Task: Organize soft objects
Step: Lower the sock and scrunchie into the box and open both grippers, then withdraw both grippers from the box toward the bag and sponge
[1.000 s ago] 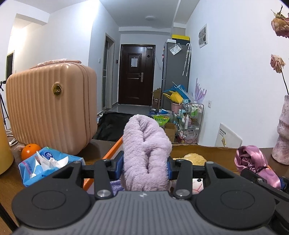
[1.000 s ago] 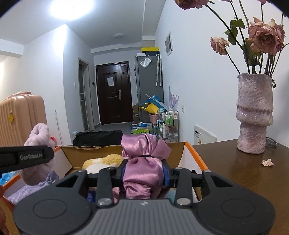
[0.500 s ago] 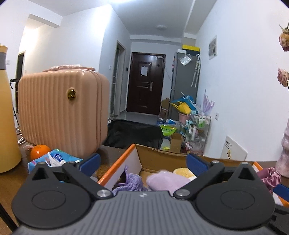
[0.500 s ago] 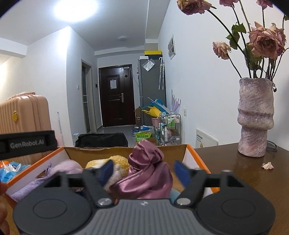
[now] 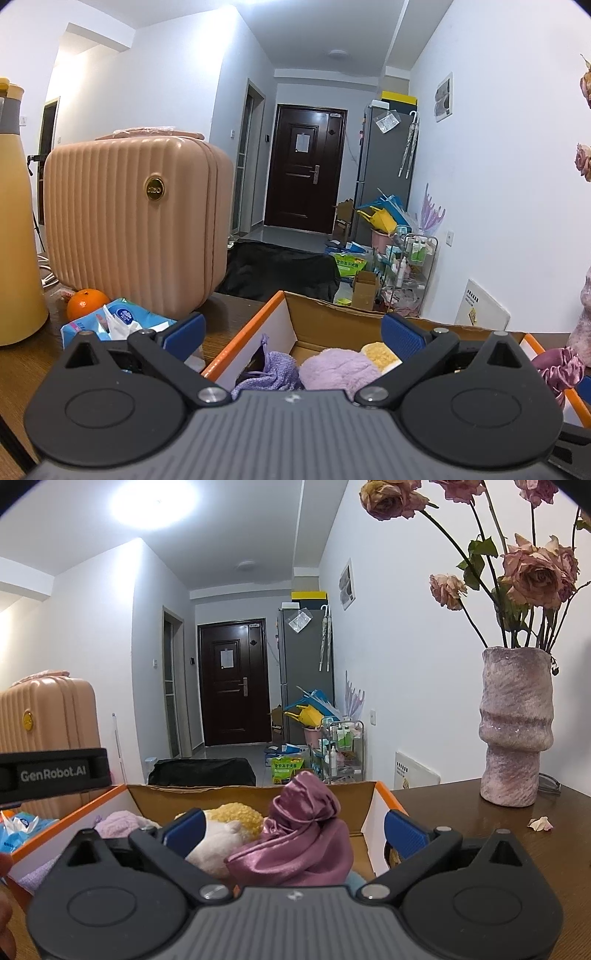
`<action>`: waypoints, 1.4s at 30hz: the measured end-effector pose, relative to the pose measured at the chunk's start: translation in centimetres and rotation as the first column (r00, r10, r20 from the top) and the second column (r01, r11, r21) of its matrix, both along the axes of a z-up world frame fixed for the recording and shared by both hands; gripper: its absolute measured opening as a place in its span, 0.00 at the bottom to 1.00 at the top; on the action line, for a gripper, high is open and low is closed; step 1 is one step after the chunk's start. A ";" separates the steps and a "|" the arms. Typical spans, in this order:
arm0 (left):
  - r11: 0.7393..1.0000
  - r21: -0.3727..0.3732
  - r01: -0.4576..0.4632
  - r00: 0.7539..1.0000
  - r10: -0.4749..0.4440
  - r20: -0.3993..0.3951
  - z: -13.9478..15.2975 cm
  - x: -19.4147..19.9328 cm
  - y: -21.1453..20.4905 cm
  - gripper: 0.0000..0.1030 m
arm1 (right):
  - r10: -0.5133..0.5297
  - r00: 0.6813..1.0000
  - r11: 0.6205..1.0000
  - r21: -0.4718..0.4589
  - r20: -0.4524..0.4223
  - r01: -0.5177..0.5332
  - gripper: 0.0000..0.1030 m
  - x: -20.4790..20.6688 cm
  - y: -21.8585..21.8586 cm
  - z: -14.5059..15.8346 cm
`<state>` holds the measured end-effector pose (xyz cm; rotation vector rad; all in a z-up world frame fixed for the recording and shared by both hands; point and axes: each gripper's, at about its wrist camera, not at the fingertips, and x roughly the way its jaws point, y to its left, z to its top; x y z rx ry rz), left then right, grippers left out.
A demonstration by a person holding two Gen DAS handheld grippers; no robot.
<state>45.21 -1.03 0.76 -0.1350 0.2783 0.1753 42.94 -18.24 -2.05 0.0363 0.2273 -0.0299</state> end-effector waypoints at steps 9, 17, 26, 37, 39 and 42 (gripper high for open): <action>1.000 -0.002 -0.025 1.000 0.025 -0.014 -0.2 -1.6 1.5 1.00 | 0.003 1.000 1.000 -0.024 0.027 -0.002 1.00 -1.7 0.4 0.2; 0.999 0.011 -0.045 0.999 0.045 -0.009 -0.2 -4.7 3.0 1.00 | 0.025 0.998 0.999 -0.035 0.051 -0.023 1.00 -4.7 0.6 0.4; 0.999 0.030 -0.044 0.999 0.045 -0.019 -0.4 -7.9 3.6 1.00 | 0.032 0.997 0.998 -0.047 0.066 -0.029 1.00 -8.2 0.3 0.5; 0.998 0.044 -0.036 0.999 0.038 -0.037 -0.7 -12.0 3.9 1.00 | 0.024 0.998 0.999 -0.047 0.060 -0.021 1.00 -11.9 -0.9 0.5; 0.998 0.046 -0.033 0.999 0.034 -0.042 -0.8 -12.8 3.9 1.00 | 0.025 0.998 0.999 -0.048 0.060 -0.022 1.00 -12.6 -1.1 0.6; 0.998 0.051 -0.028 0.999 0.030 -0.045 -0.8 -14.0 3.9 1.00 | 0.025 0.998 0.998 -0.052 0.061 -0.021 1.00 -13.7 -1.5 0.6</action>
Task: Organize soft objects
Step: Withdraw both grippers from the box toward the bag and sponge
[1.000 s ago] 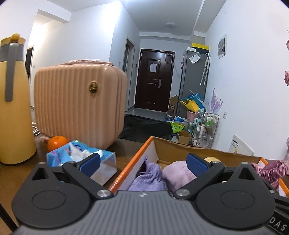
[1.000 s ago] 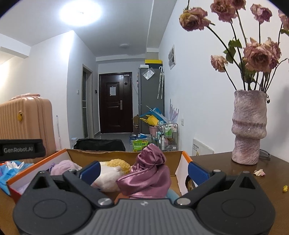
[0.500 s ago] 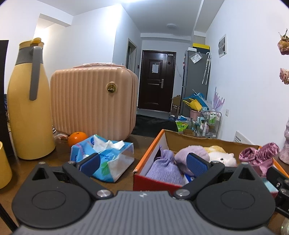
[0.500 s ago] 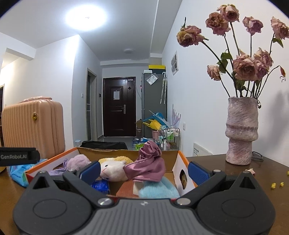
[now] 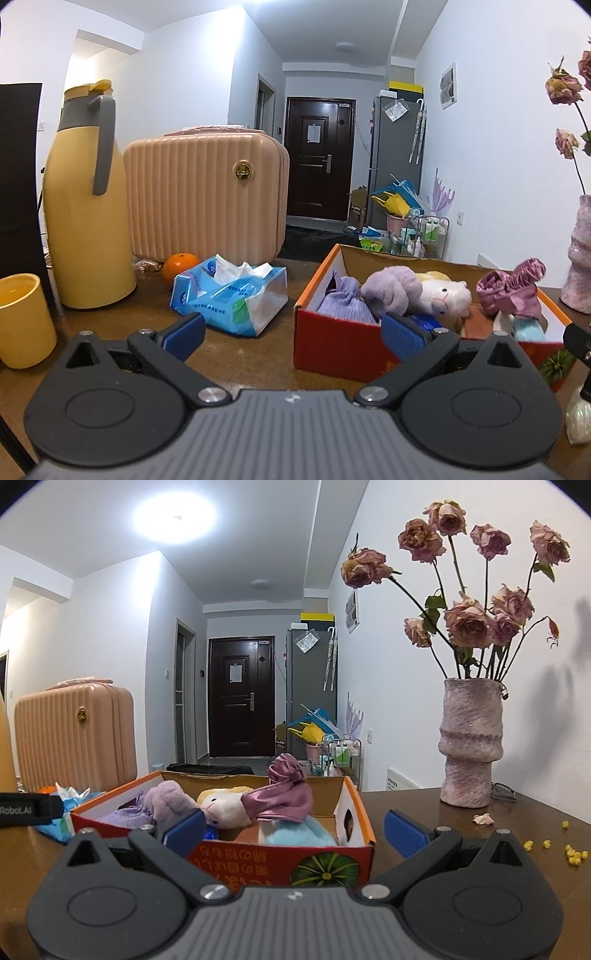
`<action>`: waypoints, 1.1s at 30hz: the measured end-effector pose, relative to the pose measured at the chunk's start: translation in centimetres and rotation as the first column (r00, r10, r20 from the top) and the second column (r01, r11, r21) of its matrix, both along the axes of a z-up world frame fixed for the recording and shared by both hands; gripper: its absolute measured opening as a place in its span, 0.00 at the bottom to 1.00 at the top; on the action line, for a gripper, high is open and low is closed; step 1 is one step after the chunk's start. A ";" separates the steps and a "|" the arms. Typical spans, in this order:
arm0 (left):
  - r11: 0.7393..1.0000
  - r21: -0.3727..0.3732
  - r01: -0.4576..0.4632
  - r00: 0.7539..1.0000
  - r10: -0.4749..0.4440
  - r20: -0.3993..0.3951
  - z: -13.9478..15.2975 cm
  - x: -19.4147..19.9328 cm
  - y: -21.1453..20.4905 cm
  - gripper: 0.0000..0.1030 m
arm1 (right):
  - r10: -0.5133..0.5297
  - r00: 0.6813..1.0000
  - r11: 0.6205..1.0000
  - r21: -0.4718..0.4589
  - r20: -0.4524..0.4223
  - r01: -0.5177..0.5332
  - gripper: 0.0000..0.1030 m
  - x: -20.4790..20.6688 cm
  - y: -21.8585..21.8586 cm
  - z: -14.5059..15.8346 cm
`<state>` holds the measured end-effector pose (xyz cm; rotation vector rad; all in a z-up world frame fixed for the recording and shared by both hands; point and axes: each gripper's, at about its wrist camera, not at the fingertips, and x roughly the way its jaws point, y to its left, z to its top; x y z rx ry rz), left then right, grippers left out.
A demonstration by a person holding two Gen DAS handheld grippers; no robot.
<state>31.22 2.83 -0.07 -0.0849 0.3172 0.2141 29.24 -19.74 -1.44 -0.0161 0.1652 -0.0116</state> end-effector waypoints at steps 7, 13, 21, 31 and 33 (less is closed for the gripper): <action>1.000 0.009 0.010 1.000 -0.010 -0.005 0.0 -2.3 -0.3 1.00 | 0.014 1.000 1.000 -0.010 -0.005 -0.014 1.00 -2.4 -0.7 0.0; 1.000 0.011 0.024 1.000 -0.024 -0.011 -0.1 -4.3 -0.3 1.00 | 0.025 1.000 1.000 -0.016 -0.004 -0.025 1.00 -4.3 -1.3 0.1; 0.999 0.020 0.050 0.999 -0.050 -0.020 -0.3 -6.8 -0.7 1.00 | 0.029 1.000 0.999 -0.015 -0.009 -0.030 1.00 -6.2 -2.0 0.0; 0.997 0.004 0.078 0.997 -0.078 -0.029 -0.4 -8.9 -0.8 1.00 | 0.034 0.999 0.999 -0.017 -0.015 -0.034 1.00 -8.2 -2.6 0.0; 0.996 0.005 0.085 0.996 -0.085 -0.033 -0.5 -9.0 -1.0 1.00 | 0.033 0.999 0.999 -0.017 -0.016 -0.033 1.00 -8.3 -2.7 0.0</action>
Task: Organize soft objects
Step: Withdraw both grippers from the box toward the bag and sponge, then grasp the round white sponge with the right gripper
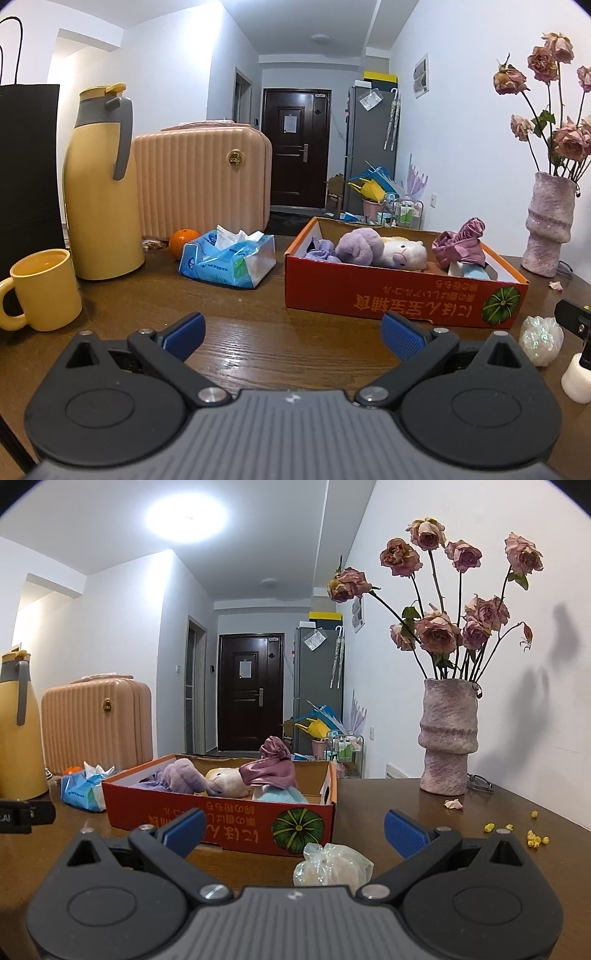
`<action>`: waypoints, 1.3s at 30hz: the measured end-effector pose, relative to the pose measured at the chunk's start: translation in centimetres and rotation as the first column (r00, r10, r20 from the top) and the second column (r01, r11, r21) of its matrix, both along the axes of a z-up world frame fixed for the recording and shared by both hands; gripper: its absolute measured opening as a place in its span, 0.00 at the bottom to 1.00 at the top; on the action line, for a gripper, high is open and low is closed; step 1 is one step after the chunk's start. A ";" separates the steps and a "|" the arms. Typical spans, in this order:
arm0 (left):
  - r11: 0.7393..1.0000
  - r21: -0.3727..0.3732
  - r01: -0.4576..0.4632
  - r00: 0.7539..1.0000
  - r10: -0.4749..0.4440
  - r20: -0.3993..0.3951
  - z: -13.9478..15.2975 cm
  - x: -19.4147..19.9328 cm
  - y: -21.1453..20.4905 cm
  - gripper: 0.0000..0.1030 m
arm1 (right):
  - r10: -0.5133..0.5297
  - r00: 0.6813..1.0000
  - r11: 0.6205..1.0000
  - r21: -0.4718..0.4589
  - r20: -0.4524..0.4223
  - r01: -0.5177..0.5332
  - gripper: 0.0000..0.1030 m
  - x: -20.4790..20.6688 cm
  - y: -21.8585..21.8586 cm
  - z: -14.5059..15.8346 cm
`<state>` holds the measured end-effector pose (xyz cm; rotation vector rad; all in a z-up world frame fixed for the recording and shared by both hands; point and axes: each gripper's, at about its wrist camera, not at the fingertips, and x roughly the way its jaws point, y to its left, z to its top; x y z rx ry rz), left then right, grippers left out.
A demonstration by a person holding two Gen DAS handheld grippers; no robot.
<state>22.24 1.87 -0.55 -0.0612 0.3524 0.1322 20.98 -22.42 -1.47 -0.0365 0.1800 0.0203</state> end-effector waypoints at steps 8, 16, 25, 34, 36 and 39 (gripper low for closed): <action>1.000 -0.001 0.014 1.000 -0.014 0.000 0.0 -0.1 -0.1 1.00 | -0.007 1.000 1.000 0.000 -0.015 0.007 1.00 -0.2 -0.3 0.0; 1.000 -0.005 0.023 1.000 -0.023 -0.008 0.0 0.0 -0.1 1.00 | -0.009 1.000 1.000 -0.001 -0.024 0.009 1.00 -0.1 -0.2 -0.1; 1.000 -0.007 0.026 0.999 -0.026 -0.021 -0.2 0.1 -0.1 1.00 | -0.042 0.998 0.999 -0.002 -0.054 0.042 1.00 0.1 -0.8 -0.2; 1.000 -0.010 0.023 0.999 -0.024 -0.030 -0.2 0.2 0.0 1.00 | -0.102 0.987 0.995 -0.018 -0.123 0.101 1.00 0.6 -2.3 -0.6; 1.000 -0.007 0.022 0.999 -0.022 -0.033 -0.2 0.2 0.0 1.00 | -0.113 0.983 0.994 -0.023 -0.147 0.110 1.00 0.8 -2.7 -0.8; 1.000 -0.004 0.020 0.999 -0.020 -0.046 -0.4 0.5 -0.1 1.00 | -0.123 0.971 0.992 -0.030 -0.204 0.119 1.00 1.4 -3.3 -1.2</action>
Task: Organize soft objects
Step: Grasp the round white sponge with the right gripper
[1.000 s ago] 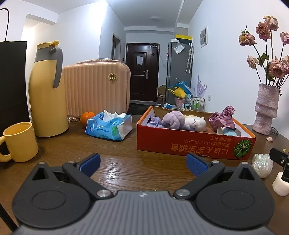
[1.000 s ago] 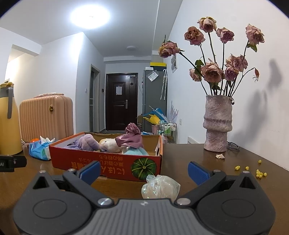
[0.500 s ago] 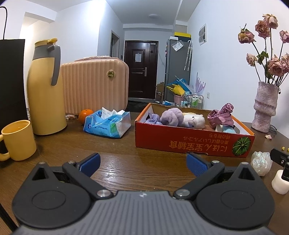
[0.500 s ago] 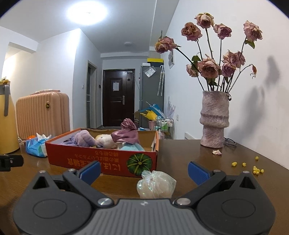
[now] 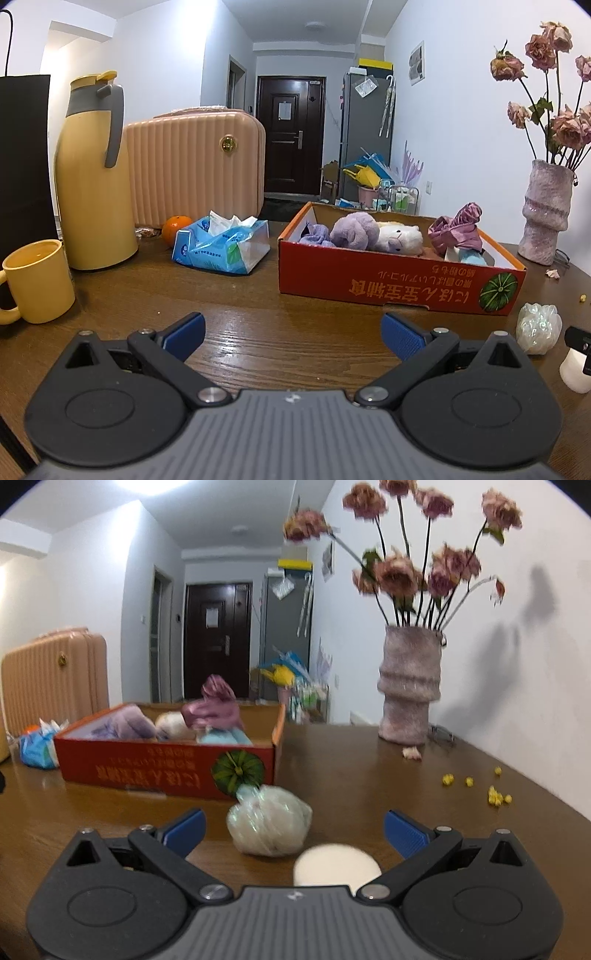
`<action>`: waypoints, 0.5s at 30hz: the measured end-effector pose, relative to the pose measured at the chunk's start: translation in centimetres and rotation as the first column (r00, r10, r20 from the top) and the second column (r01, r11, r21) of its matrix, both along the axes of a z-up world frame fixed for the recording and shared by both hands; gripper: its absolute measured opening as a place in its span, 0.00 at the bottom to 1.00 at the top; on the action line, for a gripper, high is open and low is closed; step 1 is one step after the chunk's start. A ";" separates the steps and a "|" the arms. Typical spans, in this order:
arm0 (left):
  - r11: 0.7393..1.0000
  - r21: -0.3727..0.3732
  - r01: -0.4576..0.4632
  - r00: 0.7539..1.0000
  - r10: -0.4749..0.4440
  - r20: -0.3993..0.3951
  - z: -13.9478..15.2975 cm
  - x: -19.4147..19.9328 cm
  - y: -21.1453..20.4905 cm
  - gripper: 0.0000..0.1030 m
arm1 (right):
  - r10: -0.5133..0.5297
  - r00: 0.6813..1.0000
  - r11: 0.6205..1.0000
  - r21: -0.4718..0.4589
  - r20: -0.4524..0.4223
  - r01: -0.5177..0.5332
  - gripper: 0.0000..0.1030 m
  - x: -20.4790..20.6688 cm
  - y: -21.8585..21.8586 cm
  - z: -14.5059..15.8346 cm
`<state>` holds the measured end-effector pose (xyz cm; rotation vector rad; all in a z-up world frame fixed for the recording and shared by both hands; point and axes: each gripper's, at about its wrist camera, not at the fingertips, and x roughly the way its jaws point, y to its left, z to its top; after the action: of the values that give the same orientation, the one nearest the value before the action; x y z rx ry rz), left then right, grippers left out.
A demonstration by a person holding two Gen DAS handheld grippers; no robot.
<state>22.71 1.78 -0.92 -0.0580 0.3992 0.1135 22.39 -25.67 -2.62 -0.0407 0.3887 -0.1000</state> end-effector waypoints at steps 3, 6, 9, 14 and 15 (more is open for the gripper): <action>1.000 0.005 -0.001 1.000 0.002 -0.012 -0.2 0.2 -0.1 1.00 | 0.011 0.999 0.999 0.037 -0.043 -0.010 1.00 0.3 -0.8 -0.2; 1.000 0.007 -0.001 1.000 0.001 -0.015 -0.2 0.2 -0.1 1.00 | 0.012 0.998 0.998 0.069 -0.054 -0.008 1.00 0.2 -1.9 -0.1; 1.000 0.008 0.002 1.000 -0.002 -0.026 -0.3 0.3 -0.1 1.00 | -0.001 0.997 0.996 0.089 -0.075 0.007 1.00 0.3 -3.2 -0.2; 1.000 0.004 0.017 0.999 -0.017 -0.039 -0.4 0.4 -0.2 1.00 | 0.000 0.990 0.995 0.102 -0.141 0.015 1.00 1.1 -4.6 -1.0; 1.000 0.005 0.020 0.999 -0.020 -0.042 -0.5 0.4 -0.3 1.00 | 0.009 0.988 0.994 0.110 -0.152 0.008 1.00 1.3 -4.6 -1.2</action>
<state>23.09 1.50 -1.39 -0.0460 0.4410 0.0962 23.66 -30.29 -3.83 0.0611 0.5465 -0.0752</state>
